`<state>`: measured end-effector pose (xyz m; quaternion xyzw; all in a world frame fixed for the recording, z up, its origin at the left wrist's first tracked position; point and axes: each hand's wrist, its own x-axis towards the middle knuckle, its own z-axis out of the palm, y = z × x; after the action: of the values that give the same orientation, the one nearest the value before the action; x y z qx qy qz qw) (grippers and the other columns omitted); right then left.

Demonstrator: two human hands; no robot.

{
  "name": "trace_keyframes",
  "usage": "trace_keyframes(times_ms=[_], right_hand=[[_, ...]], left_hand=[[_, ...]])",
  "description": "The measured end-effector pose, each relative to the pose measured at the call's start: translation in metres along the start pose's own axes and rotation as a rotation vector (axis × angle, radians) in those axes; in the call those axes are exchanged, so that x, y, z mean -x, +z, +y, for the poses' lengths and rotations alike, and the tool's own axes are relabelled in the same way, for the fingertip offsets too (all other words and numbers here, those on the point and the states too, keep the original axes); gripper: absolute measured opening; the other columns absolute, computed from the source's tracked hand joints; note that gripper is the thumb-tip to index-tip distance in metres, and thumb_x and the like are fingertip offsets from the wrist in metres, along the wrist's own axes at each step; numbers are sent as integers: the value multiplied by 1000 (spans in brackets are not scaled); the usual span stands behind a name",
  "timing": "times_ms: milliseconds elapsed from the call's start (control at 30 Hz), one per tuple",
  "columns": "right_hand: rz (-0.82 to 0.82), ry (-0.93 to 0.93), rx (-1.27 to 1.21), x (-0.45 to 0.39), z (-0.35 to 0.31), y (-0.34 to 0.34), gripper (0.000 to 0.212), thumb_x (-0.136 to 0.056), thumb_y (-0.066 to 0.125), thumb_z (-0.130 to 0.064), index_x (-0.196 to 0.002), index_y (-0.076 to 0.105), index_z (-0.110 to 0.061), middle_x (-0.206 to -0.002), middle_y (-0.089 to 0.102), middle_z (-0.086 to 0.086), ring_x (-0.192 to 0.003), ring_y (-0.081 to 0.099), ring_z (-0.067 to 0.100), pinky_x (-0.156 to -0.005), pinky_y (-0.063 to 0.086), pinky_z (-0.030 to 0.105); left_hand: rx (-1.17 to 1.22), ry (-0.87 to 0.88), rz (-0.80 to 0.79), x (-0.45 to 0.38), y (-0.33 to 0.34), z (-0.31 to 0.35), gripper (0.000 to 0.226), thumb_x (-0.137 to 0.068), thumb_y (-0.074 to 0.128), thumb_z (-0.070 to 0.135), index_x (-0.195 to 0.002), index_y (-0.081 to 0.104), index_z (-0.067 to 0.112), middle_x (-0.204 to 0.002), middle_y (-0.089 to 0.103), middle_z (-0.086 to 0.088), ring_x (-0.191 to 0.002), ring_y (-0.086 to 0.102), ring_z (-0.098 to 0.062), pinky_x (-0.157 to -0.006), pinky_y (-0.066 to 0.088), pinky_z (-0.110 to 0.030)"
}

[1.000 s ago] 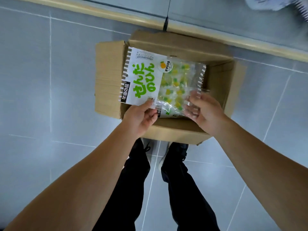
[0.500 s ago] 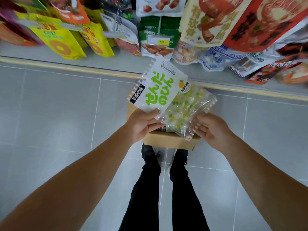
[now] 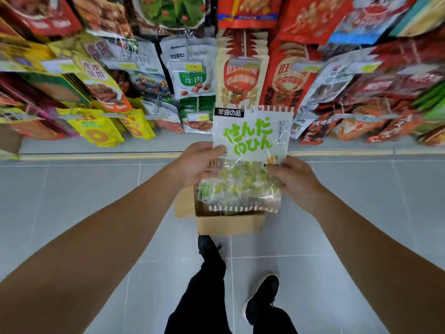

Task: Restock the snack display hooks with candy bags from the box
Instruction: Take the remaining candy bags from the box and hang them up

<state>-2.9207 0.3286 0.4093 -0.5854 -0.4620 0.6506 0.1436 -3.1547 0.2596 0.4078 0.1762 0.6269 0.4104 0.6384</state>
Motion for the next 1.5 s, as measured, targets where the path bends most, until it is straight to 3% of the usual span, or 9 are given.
trace_keyframes(times_ms=[100, 200, 333, 600, 833, 1033, 1133, 1333, 1500], right_hand=[[57, 4, -133, 39, 10, -31, 20, -86, 70, -7, -106, 68, -9, -93, 73, 13, -78, 66, 23, -69, 42, 32], [110, -26, -221, 77, 21, -70, 14, -88, 67, -3, -94, 70, -15, -76, 70, 2, -64, 62, 15, -66, 43, 31], [162, -85, -243, 135, 39, -144, 13, -85, 70, -6, -92, 73, -17, -80, 69, 3, -73, 60, 19, -63, 42, 30], [228, -319, -305, 232, 21, -283, 16, -90, 65, -1, -89, 70, -16, -77, 71, -2, -69, 67, 15, -64, 53, 30], [295, -539, -277, 273, -66, -388, 10, -90, 68, -9, -94, 70, -18, -89, 72, 2, -74, 66, 13, -65, 51, 25], [311, -697, -221, 269, -162, -472, 8, -92, 65, -10, -95, 66, -17, -86, 67, 0, -73, 61, 12, -53, 46, 20], [325, -749, -220, 252, -207, -508, 9, -93, 65, -13, -97, 60, -19, -87, 57, -5, -75, 53, 10, -73, 44, 24], [340, -806, -164, 201, -310, -578, 57, -69, 77, -37, -121, 62, -18, -114, 67, 13, -96, 64, 24, -77, 50, 37], [313, -909, -173, 179, -386, -631, 12, -83, 72, -22, -94, 68, -18, -100, 71, 5, -88, 66, 22, -65, 47, 28]], left_hand=[[-12, 24, 1, 19, 47, 2, 12, -93, 65, 30, -85, 65, 20, -69, 55, 2, -69, 49, -18, -56, 43, -26], [-51, 58, -51, 44, 104, -4, 15, -94, 64, 30, -81, 62, 23, -63, 47, 2, -60, 41, -14, -53, 34, -25], [-123, 168, -98, 85, 191, -15, 8, -94, 64, 18, -86, 64, 18, -62, 45, 5, -54, 37, -12, -53, 28, -26], [-281, 447, -126, 163, 350, 16, 11, -85, 72, 15, -93, 68, 21, -72, 69, 13, -66, 61, -9, -65, 46, -27], [-274, 692, -118, 194, 459, 109, 11, -86, 70, 12, -91, 70, 22, -86, 69, -8, -78, 54, -23, -69, 41, -36], [-261, 868, -83, 183, 538, 209, 9, -88, 69, 15, -93, 69, 22, -74, 69, 8, -70, 60, -16, -67, 45, -30], [-278, 947, -93, 170, 566, 256, 8, -91, 67, 16, -92, 67, 24, -63, 64, 17, -58, 57, -5, -61, 42, -27], [-259, 1096, -31, 138, 624, 359, 10, -89, 67, 12, -90, 69, 22, -67, 67, 9, -62, 50, -17, -55, 36, -28], [-190, 1140, -5, 125, 671, 433, 11, -87, 70, 10, -96, 69, 16, -83, 74, -4, -71, 63, -24, -65, 55, -44]])
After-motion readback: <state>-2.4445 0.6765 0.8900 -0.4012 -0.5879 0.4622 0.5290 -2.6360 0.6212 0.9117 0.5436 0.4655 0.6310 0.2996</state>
